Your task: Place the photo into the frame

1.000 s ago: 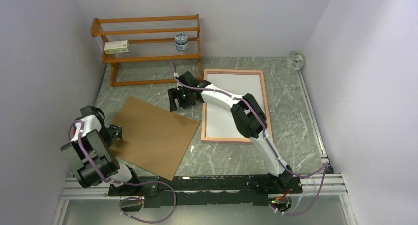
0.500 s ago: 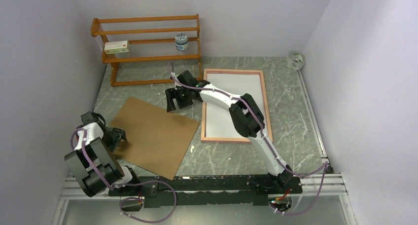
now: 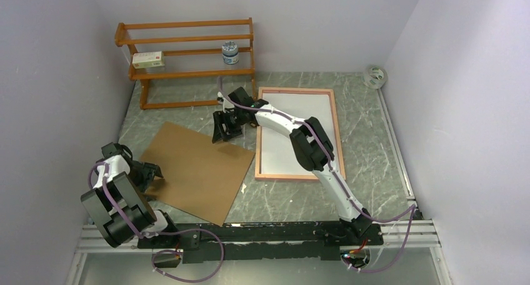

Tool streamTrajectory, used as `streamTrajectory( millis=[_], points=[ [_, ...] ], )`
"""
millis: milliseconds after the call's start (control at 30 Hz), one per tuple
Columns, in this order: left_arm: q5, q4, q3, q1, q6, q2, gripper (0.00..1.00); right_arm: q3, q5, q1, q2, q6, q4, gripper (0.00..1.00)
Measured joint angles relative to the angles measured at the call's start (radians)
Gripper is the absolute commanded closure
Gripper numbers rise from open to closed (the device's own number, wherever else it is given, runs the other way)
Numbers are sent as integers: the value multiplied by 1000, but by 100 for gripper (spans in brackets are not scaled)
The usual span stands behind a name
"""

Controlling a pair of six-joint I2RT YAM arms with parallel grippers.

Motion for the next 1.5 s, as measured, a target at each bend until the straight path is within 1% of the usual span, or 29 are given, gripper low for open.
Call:
streamTrajectory(
  millis=[333, 433, 533, 767, 933, 1100, 1200, 1333, 1433, 1500],
  points=[
    [5, -4, 5, 2, 5, 5, 15, 23, -73, -18, 0, 32, 41, 40],
    [10, -3, 5, 2, 11, 5, 18, 23, -74, -19, -1, 33, 48, 40],
    [29, -3, 4, 3, 37, 15, 19, 18, -64, -19, -9, 32, 52, 40],
    [103, -27, 26, -11, 81, 96, 20, -39, -25, -28, -66, 21, 64, 41],
    [201, -45, 25, -72, 79, 129, 21, -140, 25, -59, -131, 14, 103, 41],
    [346, -49, 5, -124, 64, 162, 21, -250, 70, -96, -191, 18, 164, 41],
    [427, -46, -3, -159, 53, 207, 21, -321, 79, -116, -223, 37, 206, 41],
    [502, -11, -16, -189, 38, 233, 21, -404, 69, -123, -264, 85, 221, 35],
    [518, 9, -16, -196, 29, 233, 21, -453, 85, -121, -296, 116, 224, 30],
    [520, 11, -16, -196, 27, 233, 20, -501, 127, -124, -338, 135, 230, 26]
  ],
)
